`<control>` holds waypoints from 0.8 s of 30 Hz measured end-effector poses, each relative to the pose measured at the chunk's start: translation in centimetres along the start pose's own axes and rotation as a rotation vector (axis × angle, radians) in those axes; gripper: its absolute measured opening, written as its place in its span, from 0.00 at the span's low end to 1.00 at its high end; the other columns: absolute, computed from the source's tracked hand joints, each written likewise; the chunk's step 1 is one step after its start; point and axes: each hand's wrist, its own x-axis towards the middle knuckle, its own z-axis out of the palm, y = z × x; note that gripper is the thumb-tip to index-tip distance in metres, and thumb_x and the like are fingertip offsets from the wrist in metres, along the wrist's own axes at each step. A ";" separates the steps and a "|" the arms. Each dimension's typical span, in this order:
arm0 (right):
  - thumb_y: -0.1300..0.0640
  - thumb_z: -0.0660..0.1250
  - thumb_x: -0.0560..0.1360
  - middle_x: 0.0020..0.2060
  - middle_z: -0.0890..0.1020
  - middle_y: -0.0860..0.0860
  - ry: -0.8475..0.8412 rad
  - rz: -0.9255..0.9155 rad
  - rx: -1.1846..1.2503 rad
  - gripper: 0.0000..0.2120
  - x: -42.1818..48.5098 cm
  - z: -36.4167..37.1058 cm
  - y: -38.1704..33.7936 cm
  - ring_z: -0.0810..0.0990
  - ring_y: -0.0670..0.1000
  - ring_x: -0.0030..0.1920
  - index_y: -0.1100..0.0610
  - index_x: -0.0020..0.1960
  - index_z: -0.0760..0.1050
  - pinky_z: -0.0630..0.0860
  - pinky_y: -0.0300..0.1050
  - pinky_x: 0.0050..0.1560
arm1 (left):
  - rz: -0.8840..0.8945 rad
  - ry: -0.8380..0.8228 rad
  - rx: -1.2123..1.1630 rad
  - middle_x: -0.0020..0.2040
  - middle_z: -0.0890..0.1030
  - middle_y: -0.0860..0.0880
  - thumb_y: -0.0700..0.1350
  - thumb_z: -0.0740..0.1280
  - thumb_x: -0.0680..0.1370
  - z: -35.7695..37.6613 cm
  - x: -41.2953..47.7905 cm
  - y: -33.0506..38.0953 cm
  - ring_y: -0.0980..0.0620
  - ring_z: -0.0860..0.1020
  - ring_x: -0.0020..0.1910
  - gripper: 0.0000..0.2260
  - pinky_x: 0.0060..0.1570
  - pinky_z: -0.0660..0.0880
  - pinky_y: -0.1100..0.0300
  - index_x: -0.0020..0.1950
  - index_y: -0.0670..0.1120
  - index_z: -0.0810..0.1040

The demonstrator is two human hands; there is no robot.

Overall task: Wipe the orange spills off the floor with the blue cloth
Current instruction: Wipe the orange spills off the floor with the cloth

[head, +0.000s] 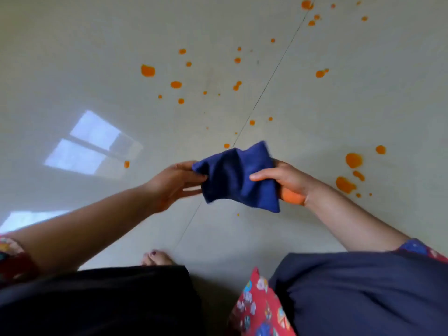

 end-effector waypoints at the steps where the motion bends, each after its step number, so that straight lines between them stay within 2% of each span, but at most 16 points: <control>1: 0.73 0.60 0.75 0.55 0.81 0.47 -0.009 -0.040 -0.204 0.22 0.2 0.6 0.3 0.79 0.49 0.59 0.50 0.60 0.73 0.74 0.41 0.61 | 0.056 0.022 0.047 0.42 0.84 0.51 0.31 0.63 0.76 -0.3 -0.1 -0.4 0.57 0.82 0.44 0.10 0.52 0.76 0.57 0.49 0.44 0.79; 3: 0.76 0.54 0.72 0.58 0.77 0.41 0.022 -0.249 -0.524 0.30 0.4 1.3 0.5 0.75 0.45 0.62 0.44 0.60 0.70 0.68 0.37 0.64 | 0.253 0.058 0.192 0.37 0.83 0.54 0.28 0.66 0.75 -1.1 0.2 -1.0 0.59 0.80 0.39 0.10 0.49 0.77 0.62 0.43 0.43 0.79; 4: 0.77 0.54 0.70 0.58 0.77 0.40 0.037 -0.362 -0.613 0.32 0.1 1.4 0.2 0.75 0.44 0.63 0.43 0.60 0.70 0.68 0.37 0.65 | 0.366 0.061 0.300 0.38 0.83 0.56 0.29 0.67 0.74 -1.6 0.4 -1.4 0.60 0.80 0.40 0.10 0.49 0.77 0.64 0.42 0.43 0.79; 6: 0.76 0.54 0.65 0.61 0.78 0.42 0.010 -0.490 -0.756 0.33 -0.9 1.1 0.1 0.75 0.43 0.65 0.48 0.61 0.73 0.67 0.38 0.67 | 0.596 0.045 0.640 0.46 0.84 0.62 0.32 0.69 0.73 -2.6 1.0 -2.3 0.63 0.80 0.48 0.09 0.54 0.75 0.66 0.46 0.46 0.82; 8: 0.72 0.55 0.62 0.64 0.78 0.47 -0.143 -0.461 -1.027 0.32 -2.2 0.2 1.3 0.74 0.45 0.67 0.54 0.63 0.76 0.66 0.41 0.70 | 0.808 -0.019 1.069 0.56 0.82 0.60 0.34 0.68 0.73 -3.6 1.3 -3.7 0.61 0.78 0.59 0.14 0.61 0.73 0.61 0.52 0.49 0.82; 10: 0.63 0.59 0.66 0.62 0.80 0.51 -0.368 -0.401 -1.451 0.29 -3.6 -0.8 3.9 0.77 0.51 0.63 0.54 0.66 0.75 0.69 0.47 0.67 | 0.895 -0.109 1.389 0.65 0.78 0.57 0.35 0.66 0.72 -4.4 1.4 -5.7 0.57 0.73 0.67 0.19 0.67 0.67 0.56 0.58 0.53 0.80; 12: 0.55 0.62 0.71 0.59 0.82 0.51 -0.494 -0.365 -1.753 0.24 -4.6 -2.8 5.2 0.79 0.54 0.60 0.51 0.67 0.74 0.73 0.53 0.64 | 0.833 -0.092 1.442 0.71 0.72 0.56 0.38 0.65 0.74 -4.6 1.4 -7.4 0.55 0.67 0.72 0.21 0.70 0.62 0.52 0.65 0.54 0.76; 13: 0.52 0.61 0.73 0.59 0.82 0.50 -0.451 -0.410 -1.821 0.22 -4.3 -3.6 5.3 0.80 0.54 0.61 0.50 0.66 0.75 0.73 0.54 0.63 | 0.797 -0.036 1.410 0.73 0.70 0.55 0.41 0.66 0.76 -4.7 1.5 -8.1 0.54 0.65 0.73 0.21 0.71 0.61 0.51 0.67 0.54 0.74; 15: 0.49 0.56 0.76 0.64 0.79 0.50 -0.215 -0.491 -1.876 0.21 -2.7 -4.2 5.3 0.77 0.56 0.65 0.48 0.66 0.75 0.72 0.57 0.64 | 0.688 0.112 1.346 0.75 0.66 0.55 0.45 0.67 0.77 -5.1 1.5 -9.2 0.53 0.62 0.75 0.23 0.72 0.60 0.50 0.71 0.54 0.70; 17: 0.44 0.53 0.78 0.72 0.70 0.51 -0.011 -0.438 -1.932 0.23 -0.2 -3.1 6.5 0.67 0.61 0.72 0.44 0.71 0.70 0.65 0.65 0.68 | 0.560 0.201 1.348 0.76 0.62 0.54 0.48 0.68 0.77 -5.7 1.2 -10.0 0.53 0.59 0.76 0.27 0.73 0.58 0.51 0.75 0.53 0.64; 18: 0.40 0.53 0.78 0.75 0.65 0.51 0.037 -0.395 -1.940 0.25 0.9 -1.8 8.0 0.61 0.64 0.74 0.43 0.73 0.66 0.61 0.69 0.69 | 0.500 0.210 1.362 0.77 0.59 0.54 0.50 0.68 0.77 -6.0 1.2 -10.5 0.53 0.57 0.77 0.30 0.74 0.58 0.50 0.76 0.53 0.61; 20: 0.34 0.53 0.76 0.78 0.55 0.54 0.078 -0.347 -1.965 0.31 1.5 0.5 12.0 0.51 0.68 0.76 0.43 0.77 0.58 0.55 0.74 0.68 | 0.409 0.198 1.372 0.79 0.54 0.55 0.53 0.67 0.77 -6.3 1.2 -11.5 0.52 0.54 0.78 0.33 0.75 0.57 0.49 0.78 0.52 0.56; 21: 0.32 0.53 0.76 0.79 0.53 0.55 0.079 -0.361 -1.999 0.34 1.0 0.9 13.8 0.49 0.69 0.76 0.44 0.78 0.55 0.54 0.74 0.68 | 0.393 0.201 1.369 0.79 0.52 0.55 0.54 0.67 0.77 -6.5 1.3 -11.9 0.52 0.52 0.78 0.34 0.74 0.57 0.49 0.78 0.52 0.55; 24: 0.37 0.53 0.77 0.79 0.54 0.52 -0.003 -0.472 -2.045 0.32 -1.1 -0.4 15.9 0.52 0.66 0.77 0.45 0.79 0.53 0.53 0.70 0.71 | 0.417 0.200 1.408 0.79 0.51 0.55 0.56 0.66 0.77 -6.6 1.7 -12.2 0.52 0.50 0.78 0.34 0.76 0.54 0.51 0.79 0.52 0.54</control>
